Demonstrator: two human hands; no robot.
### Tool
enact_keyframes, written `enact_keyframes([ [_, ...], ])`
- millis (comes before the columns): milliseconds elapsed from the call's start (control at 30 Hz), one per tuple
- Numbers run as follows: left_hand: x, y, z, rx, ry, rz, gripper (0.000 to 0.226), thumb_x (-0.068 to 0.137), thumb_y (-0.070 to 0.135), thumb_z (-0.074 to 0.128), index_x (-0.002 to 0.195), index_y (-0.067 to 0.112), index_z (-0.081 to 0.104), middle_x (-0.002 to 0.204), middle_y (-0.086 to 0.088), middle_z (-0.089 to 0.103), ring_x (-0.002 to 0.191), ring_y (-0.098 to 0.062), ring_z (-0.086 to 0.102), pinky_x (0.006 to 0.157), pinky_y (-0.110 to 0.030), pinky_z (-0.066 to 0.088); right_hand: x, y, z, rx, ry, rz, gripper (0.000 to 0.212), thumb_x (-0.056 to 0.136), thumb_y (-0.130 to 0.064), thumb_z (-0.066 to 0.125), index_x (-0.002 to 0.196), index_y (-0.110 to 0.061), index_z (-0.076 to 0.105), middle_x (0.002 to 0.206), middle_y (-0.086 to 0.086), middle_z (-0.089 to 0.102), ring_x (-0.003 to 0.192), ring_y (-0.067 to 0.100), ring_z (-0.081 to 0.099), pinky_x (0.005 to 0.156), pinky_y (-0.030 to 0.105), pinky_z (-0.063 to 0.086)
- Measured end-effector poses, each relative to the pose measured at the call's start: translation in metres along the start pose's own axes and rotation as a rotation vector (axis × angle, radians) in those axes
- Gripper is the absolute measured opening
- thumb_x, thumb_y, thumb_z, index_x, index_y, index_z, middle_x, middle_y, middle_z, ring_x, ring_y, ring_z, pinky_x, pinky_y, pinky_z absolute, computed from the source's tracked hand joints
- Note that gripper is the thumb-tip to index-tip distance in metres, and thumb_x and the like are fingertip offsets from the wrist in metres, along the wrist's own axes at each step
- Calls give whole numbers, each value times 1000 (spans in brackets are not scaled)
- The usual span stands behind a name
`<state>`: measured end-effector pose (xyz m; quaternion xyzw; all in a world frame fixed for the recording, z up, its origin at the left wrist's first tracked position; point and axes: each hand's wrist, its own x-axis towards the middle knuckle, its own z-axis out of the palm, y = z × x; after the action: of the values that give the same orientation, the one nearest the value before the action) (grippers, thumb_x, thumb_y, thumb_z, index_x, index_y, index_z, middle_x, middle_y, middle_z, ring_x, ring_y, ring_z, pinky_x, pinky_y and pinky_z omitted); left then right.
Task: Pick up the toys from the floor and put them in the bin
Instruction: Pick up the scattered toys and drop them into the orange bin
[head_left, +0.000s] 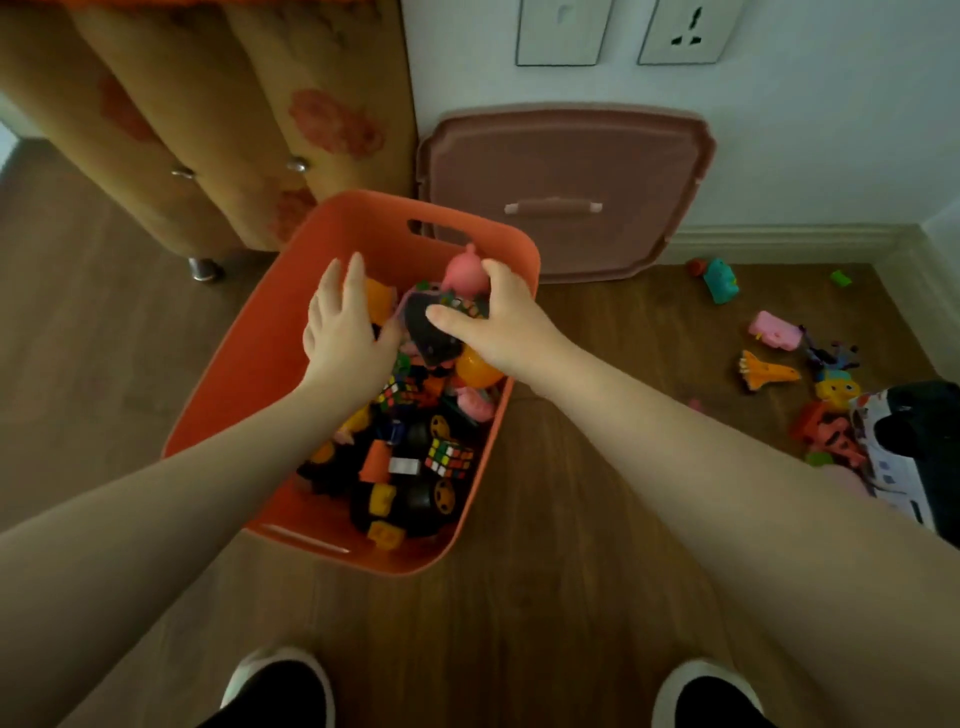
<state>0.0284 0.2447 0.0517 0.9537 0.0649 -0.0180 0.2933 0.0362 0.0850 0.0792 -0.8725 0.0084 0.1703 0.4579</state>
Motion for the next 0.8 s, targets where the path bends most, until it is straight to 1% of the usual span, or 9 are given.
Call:
enact_keyframes([
  [100, -11, -1, 8, 83, -61, 181, 67, 95, 27, 42, 149, 30, 4, 158, 3, -5, 144, -23, -4, 114, -48, 4, 0, 18, 9, -439, 26, -155, 63, 94, -40, 47, 146, -12, 25, 153, 10, 27, 143, 27, 20, 116, 41, 17],
  [200, -13, -11, 22, 302, -158, 327, 61, 96, 40, 37, 148, 38, 5, 158, 5, -7, 145, -24, -6, 114, -49, 3, -9, 46, 5, -799, -109, -272, 56, 97, -42, 34, 149, -24, 19, 159, 3, 13, 147, 20, 1, 117, 45, -3],
  [333, 0, -26, 43, 510, -499, 231, 61, 97, 44, 32, 149, 34, 1, 159, 0, 5, 144, -27, 5, 115, -48, 15, -23, 68, -7, -813, -71, -348, 55, 99, -45, 27, 150, -27, 14, 160, 0, 4, 147, 16, -7, 116, 41, -7],
  [400, 1, -19, 46, 503, -437, 227, 59, 97, 39, 35, 149, 31, 8, 158, 0, 8, 144, -26, 5, 115, -48, 14, -26, 79, -17, -798, -7, -344, 58, 99, -45, 27, 150, -27, 8, 160, -1, 1, 147, 15, -7, 116, 38, -7],
  [467, -4, -2, 47, 450, -276, 294, 53, 96, 30, 39, 147, 26, 24, 158, -2, 9, 144, -28, 6, 114, -48, 11, -29, 97, -32, -789, 56, -278, 59, 99, -44, 27, 150, -26, 4, 160, 0, 0, 147, 16, -5, 117, 36, -5],
  [567, -21, 38, 53, 235, -134, 515, 46, 90, 19, 42, 135, 14, 45, 151, -13, 27, 139, -35, 21, 108, -54, 22, -37, 136, -59, -755, 159, -85, 59, 99, -40, 31, 151, -24, 8, 160, 3, 3, 147, 20, 1, 117, 38, 2],
  [633, -34, 69, 63, 148, -168, 715, 46, 84, 24, 38, 125, 12, 54, 146, -15, 36, 134, -36, 29, 104, -54, 29, -48, 169, -80, -749, 205, 69, 60, 98, -39, 34, 150, -21, 11, 160, 6, 4, 147, 22, 3, 117, 41, 5],
  [700, -47, 99, 80, 146, -237, 885, 45, 81, 28, 38, 120, 15, 56, 145, -14, 38, 134, -31, 27, 102, -49, 28, -65, 204, -101, -731, 262, 233, 62, 96, -39, 39, 150, -20, 14, 159, 7, 5, 147, 24, 4, 117, 43, 6],
  [800, -67, 138, 113, 198, -359, 1026, 42, 82, 29, 39, 119, 19, 56, 147, -11, 34, 137, -29, 22, 103, -45, 23, -103, 255, -134, -695, 343, 446, 68, 93, -40, 46, 149, -18, 16, 159, 11, 8, 146, 28, 6, 116, 45, 8],
])
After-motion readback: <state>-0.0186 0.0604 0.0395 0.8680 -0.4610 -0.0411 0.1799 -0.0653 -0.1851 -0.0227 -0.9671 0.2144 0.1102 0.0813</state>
